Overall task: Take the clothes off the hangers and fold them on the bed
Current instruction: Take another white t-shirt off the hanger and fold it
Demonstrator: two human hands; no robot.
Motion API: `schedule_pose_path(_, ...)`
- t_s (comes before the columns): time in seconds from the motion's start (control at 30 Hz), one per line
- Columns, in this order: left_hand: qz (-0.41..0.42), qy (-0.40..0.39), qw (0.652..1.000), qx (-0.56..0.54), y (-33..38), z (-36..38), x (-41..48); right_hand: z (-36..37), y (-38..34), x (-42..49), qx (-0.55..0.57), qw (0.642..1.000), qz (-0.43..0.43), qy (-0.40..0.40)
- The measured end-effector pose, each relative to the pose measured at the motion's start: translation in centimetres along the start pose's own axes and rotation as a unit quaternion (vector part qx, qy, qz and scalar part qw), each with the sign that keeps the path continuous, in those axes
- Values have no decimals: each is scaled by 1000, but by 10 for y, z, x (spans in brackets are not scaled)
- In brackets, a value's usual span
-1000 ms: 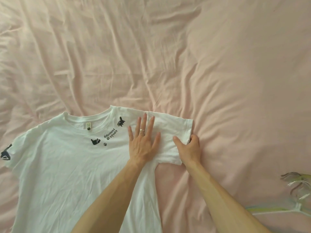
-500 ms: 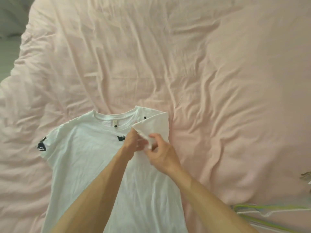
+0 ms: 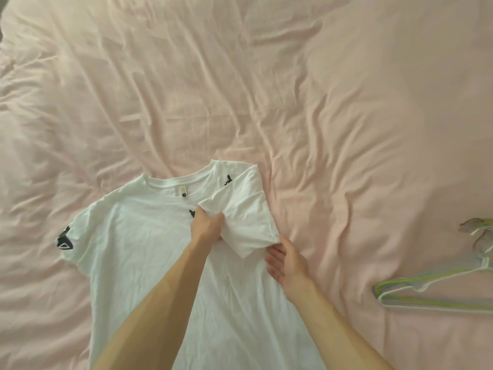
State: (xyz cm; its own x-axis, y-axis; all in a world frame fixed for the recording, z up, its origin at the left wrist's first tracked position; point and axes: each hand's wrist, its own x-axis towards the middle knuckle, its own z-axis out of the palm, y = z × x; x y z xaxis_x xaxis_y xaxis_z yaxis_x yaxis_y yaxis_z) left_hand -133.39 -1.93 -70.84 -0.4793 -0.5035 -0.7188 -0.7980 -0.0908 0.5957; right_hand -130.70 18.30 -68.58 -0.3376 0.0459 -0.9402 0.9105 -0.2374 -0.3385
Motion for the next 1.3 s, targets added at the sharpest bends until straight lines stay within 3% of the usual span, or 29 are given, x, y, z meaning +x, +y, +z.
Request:
schedule_pose_path(0.1,43,52,992,107,10,-2,-6,6,0,5,52,998,21,-13)
schedule_pose_path(0.2,163,118,941,274,31,4,-7,9,-3,10,55,998,38,-16)
schedule_pose_path(0.33,285,38,898,332,68,23,8,14,-3,18,36,999,37,6)
schedule_pose_path(0.43,290,-5,879,379,89,46,25,12,-4,24,35,999,31,12)
schedule_pose_path(0.6,288,39,827,480,102,65,54,3,3,31,-3,999,-18,37)
schedule_pose_path(0.73,307,60,847,429,93,69,64,1,7,33,-84,989,-98,76)
schedule_pose_path(0.87,313,54,888,333,87,66,57,2,11,26,-48,984,-136,105)
schedule_pose_path(1.07,170,-51,970,166,108,68,64,-13,-2,27,-44,983,-146,102)
schedule_pose_path(1.13,169,-39,968,182,108,73,67,-15,-1,29,-74,979,-156,106)
schedule_pose_path(1.3,247,53,905,344,101,89,61,-15,0,39,-88,977,-150,122)
